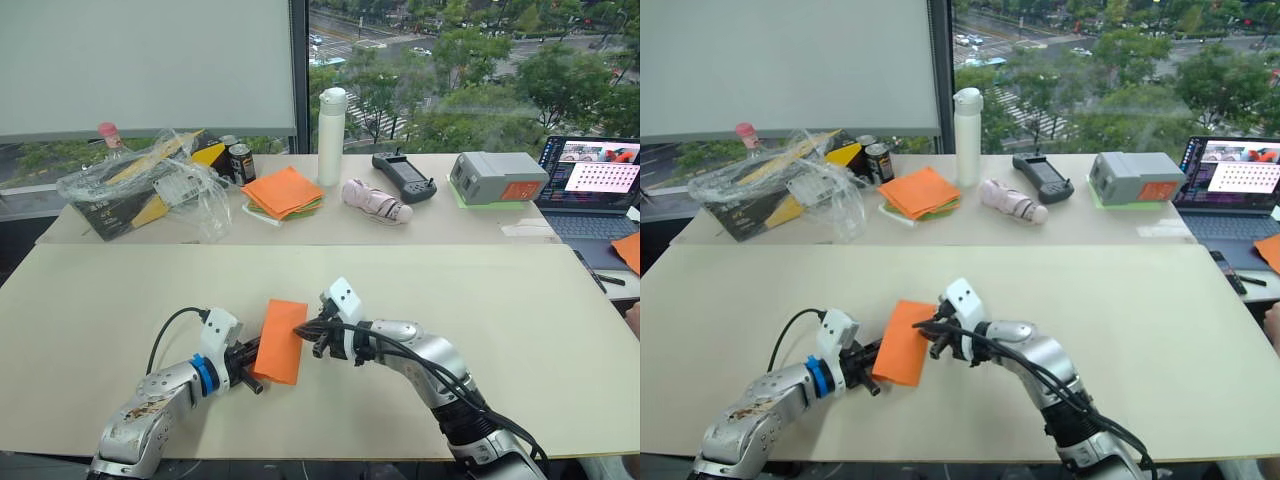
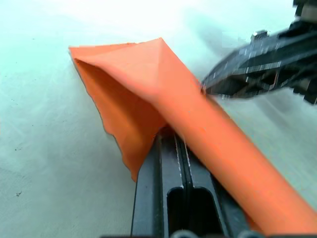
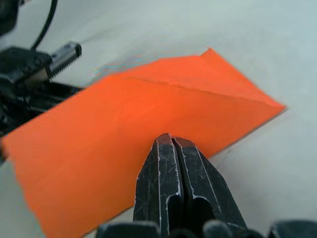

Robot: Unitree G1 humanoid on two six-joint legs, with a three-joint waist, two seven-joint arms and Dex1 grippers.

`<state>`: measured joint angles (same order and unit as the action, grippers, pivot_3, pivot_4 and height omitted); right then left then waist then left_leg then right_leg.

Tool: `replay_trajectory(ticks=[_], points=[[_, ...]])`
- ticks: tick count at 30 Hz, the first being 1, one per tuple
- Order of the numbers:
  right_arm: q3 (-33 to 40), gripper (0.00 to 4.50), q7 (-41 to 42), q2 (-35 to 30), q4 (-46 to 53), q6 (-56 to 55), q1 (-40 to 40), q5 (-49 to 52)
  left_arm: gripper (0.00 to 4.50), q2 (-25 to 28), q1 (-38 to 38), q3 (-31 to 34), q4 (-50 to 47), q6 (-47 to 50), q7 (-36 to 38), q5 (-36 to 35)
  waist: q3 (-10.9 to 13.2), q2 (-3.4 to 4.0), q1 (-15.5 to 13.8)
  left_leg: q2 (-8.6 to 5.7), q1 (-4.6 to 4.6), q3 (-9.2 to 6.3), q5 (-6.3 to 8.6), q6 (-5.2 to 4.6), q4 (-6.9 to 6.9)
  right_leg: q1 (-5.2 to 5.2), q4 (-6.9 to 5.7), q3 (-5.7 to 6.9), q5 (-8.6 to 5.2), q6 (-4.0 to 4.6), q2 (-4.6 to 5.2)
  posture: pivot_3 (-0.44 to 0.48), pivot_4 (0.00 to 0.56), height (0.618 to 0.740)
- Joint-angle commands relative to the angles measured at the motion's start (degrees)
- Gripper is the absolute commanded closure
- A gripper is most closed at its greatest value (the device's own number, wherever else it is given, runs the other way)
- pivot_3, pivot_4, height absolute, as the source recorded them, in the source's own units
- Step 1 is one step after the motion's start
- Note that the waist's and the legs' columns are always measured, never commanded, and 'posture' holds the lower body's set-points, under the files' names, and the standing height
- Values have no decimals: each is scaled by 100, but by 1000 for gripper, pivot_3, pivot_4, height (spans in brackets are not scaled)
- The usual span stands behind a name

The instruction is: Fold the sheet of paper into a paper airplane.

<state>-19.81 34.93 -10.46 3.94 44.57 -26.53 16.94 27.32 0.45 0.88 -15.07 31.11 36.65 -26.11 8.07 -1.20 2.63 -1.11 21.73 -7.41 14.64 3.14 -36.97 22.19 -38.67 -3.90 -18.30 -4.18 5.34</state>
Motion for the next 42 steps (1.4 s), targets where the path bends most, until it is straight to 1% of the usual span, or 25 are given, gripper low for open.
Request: replay_trajectory(ticks=[1,7,13,16,20,23,25,27,32,36,42], points=[[-77,4475,99,37,-11,-235,-112,-78,4465,47,177,61,-26,110,-77,48,0,0,1,0,0,0,0,0,0,0,0,0,0,0,0,0,150,740],[-171,4475,157,43,-181,-331,-144,-240,4465,115,316,323,-102,123,-120,3,0,0,41,5,-7,0,0,0,6,1,-2,0,0,0,-3,0,150,740],[-215,4475,189,40,-315,-413,-151,-353,4465,288,481,797,-240,182,-171,-133,0,1,68,6,-10,-2,0,0,8,2,-7,0,0,0,-4,0,150,740],[-235,4475,201,51,-371,-450,-149,-404,4465,372,460,1139,-299,252,-229,-236,0,0,70,6,-10,-2,0,0,8,2,-7,0,0,0,-4,0,150,740],[-237,4475,221,69,-415,-484,-139,-457,4465,309,235,1524,-461,518,-397,-582,0,0,66,6,-8,-3,0,0,7,3,-7,0,0,0,-3,0,150,740],[-238,4475,234,84,-437,-490,-138,-494,4465,131,-49,1664,-877,961,-611,-1198,0,-1,39,4,-6,-3,0,0,6,3,-7,0,0,0,-1,0,150,740],[-239,4475,231,92,-454,-496,-141,-508,4465,76,-123,1598,-1101,1171,-666,-1426,0,-1,31,4,-5,-2,0,0,5,2,-6,0,0,0,0,0,150,740],[-232,4475,218,109,-471,-501,-148,-516,4465,60,-121,1443,-1249,1298,-681,-1509,-1,-1,31,4,-6,-1,0,0,6,3,-6,0,0,0,0,0,150,740],[-203,4475,167,118,-452,-505,-136,-533,4465,101,196,828,-1529,1350,-659,-1335,0,-1,52,5,-7,-2,0,0,8,4,-6,-1,0,0,-3,0,150,740],[-135,4475,108,92,-393,-464,-103,-517,4465,173,419,588,-1427,1214,-635,-1100,0,-1,39,5,-6,-2,0,0,8,4,-5,-1,0,0,-4,0,150,740],[-181,4475,131,-24,-182,-416,-29,-503,4465,293,507,499,-1080,990,-464,-823,0,0,-2,4,-6,1,0,1,8,3,-1,-1,0,0,-3,0,150,740]])
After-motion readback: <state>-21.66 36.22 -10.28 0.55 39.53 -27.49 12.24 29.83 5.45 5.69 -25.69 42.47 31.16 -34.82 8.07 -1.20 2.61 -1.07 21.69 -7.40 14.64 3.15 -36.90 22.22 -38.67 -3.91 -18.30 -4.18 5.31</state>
